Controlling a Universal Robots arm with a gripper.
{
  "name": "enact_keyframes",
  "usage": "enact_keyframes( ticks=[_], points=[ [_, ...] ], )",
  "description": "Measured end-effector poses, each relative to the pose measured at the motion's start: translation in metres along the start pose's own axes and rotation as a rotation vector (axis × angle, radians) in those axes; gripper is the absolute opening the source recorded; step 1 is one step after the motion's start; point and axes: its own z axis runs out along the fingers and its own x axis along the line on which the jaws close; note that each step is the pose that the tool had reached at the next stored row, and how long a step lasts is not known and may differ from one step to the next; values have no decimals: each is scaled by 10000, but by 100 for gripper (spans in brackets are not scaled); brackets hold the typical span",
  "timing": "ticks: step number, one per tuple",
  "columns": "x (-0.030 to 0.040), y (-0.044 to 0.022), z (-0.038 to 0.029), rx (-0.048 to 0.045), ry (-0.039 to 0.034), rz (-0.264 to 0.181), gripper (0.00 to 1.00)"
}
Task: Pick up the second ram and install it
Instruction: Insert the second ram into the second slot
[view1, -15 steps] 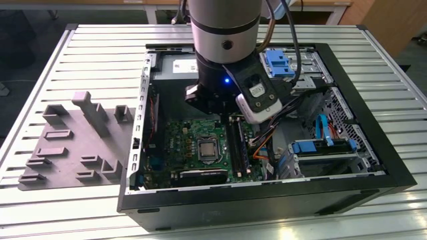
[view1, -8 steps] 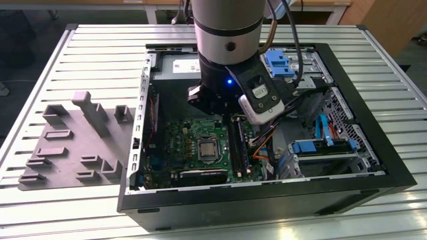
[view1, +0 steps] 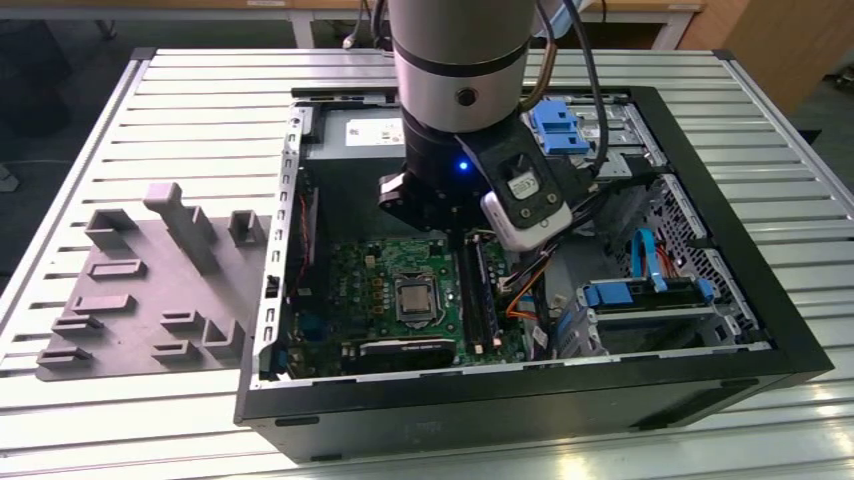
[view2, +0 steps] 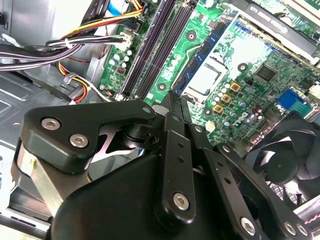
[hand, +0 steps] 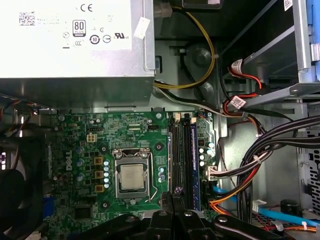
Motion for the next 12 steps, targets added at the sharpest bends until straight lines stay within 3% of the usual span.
enact_keyframes(
  ticks=[12],
  points=[
    [-12, -1, 28, 0, 0, 0, 11]
  ],
)
